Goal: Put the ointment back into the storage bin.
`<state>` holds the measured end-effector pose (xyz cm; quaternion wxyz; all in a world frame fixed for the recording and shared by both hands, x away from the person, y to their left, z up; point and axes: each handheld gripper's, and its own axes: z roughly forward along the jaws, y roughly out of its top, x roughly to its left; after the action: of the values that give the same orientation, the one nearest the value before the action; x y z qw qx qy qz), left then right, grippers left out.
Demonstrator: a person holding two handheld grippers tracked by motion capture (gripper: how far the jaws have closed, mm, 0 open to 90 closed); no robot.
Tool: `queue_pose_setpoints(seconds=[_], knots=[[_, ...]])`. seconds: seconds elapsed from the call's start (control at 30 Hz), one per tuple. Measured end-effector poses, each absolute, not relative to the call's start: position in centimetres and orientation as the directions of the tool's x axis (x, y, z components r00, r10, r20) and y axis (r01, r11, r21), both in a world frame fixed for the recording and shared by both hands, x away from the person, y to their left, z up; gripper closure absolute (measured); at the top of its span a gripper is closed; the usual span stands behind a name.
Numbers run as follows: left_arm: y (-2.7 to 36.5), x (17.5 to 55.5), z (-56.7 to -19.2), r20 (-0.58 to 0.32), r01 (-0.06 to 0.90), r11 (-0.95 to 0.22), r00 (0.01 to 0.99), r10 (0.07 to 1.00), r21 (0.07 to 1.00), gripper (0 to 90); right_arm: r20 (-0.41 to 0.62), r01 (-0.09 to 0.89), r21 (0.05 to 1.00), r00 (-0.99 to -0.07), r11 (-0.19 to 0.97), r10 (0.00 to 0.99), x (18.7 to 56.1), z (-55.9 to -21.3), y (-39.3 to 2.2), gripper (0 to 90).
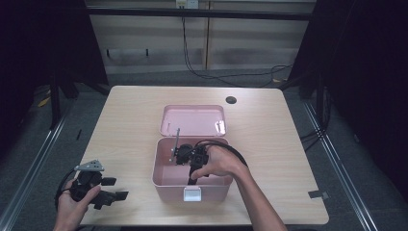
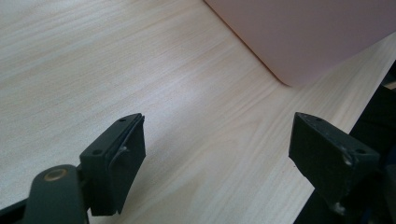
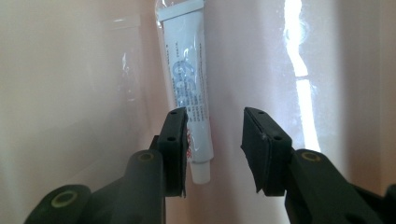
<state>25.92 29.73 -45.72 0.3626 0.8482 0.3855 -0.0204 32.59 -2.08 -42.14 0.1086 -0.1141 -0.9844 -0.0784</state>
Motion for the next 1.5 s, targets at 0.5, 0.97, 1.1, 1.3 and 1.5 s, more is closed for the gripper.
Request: queue_pose_setpoints(seconds=[0.5,0.97,1.1,1.3,1.5], knots=[[29.7,25.9,-45.7,-0.317,0.669,-0.438,0.702,0.638,0.600,18.6,0.188,0.280,0.161,-0.950,0.946,0.249,32.4,-39.7,-3.4,61.3],[29.7,25.9,-45.7,-0.315,0.670,-0.438,0.701,0.640,0.600,18.5,0.142,0.324,0.197,-0.943,0.925,0.300,32.3,-37.1,-5.5,61.3],[29.7,26.0,-45.7,-0.316,0.670,-0.439,0.701,0.639,0.598,18.6,0.123,0.351,0.198,-0.935,0.915,0.332,32.2,-36.1,-6.6,61.1],[29.7,26.0,-45.8,-0.315,0.670,-0.439,0.700,0.641,0.598,18.6,0.104,0.387,0.223,-0.922,0.895,0.372,32.2,-35.0,-8.1,61.1],[29.7,26.0,-45.8,-0.315,0.671,-0.437,0.700,0.641,0.600,18.5,0.077,0.412,0.254,-0.910,0.875,0.407,31.9,-33.6,-9.6,61.2]])
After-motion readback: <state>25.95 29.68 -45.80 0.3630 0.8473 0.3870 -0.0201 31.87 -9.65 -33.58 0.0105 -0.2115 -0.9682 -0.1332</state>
